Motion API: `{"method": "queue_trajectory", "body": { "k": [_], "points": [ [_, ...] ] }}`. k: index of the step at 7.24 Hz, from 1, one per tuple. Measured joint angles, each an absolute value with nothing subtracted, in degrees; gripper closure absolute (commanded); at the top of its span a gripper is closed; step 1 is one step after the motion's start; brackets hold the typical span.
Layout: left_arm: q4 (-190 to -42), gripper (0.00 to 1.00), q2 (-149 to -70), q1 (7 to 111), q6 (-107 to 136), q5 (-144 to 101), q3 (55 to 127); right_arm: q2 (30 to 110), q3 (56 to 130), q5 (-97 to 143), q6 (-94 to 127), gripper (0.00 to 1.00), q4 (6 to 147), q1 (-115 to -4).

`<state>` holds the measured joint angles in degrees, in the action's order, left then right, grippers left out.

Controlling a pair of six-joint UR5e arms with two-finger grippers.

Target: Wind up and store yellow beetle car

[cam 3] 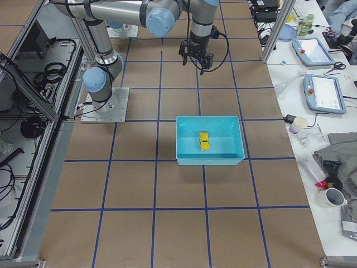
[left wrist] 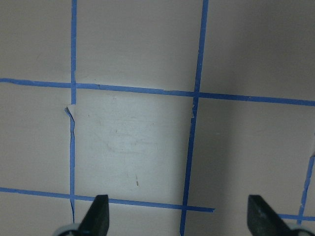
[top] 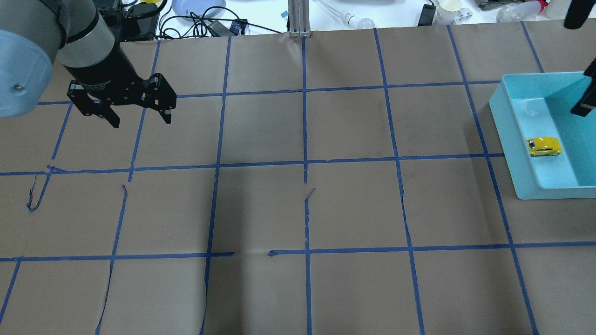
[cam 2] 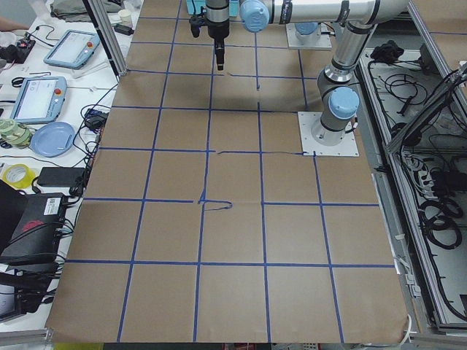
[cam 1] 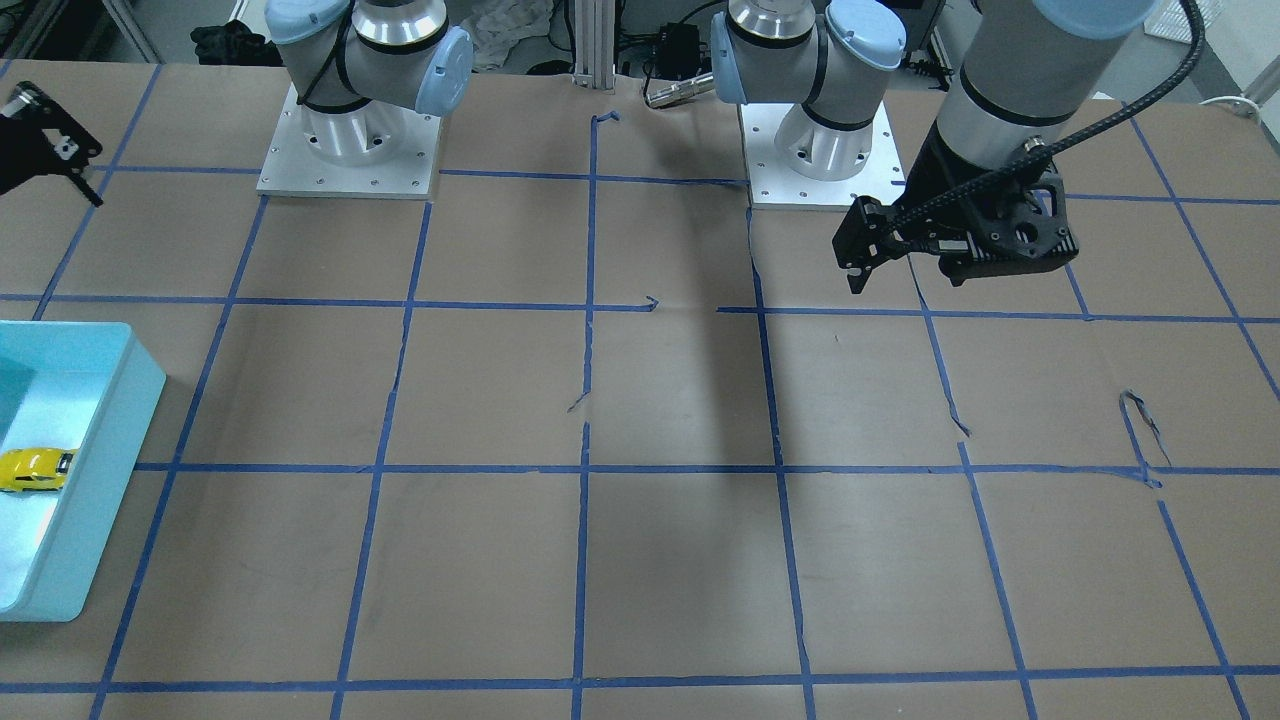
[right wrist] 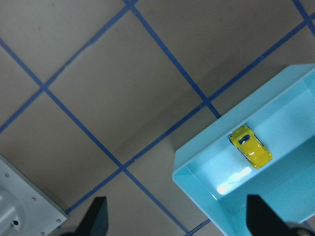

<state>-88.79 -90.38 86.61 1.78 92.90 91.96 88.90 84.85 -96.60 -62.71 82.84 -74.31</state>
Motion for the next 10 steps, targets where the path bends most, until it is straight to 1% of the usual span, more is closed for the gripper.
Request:
{"method": "queue_trajectory", "body": {
  "k": [2, 4, 6, 10],
  "points": [
    [-88.77, 0.00, -90.40, 86.68, 1.86, 92.78, 92.12, 88.45, 84.62, -96.36, -38.97, 0.00, 83.22, -84.79],
    [-88.77, 0.00, -90.37, 87.05, 1.98, 92.56, 92.66, 87.93, 84.56, -94.10, -20.17, 0.00, 84.26, -91.75],
    [-88.64, 0.00, -90.22, 87.16, 1.83, 92.22, 92.80, 87.32, 84.63, -91.29, -9.36, 0.00, 86.53, -93.02],
    [-88.27, 0.00, -90.00, 87.19, 1.68, 91.98, 92.79, 87.41, 84.80, -90.91, -5.20, 0.00, 95.19, -91.74]
  ]
}}
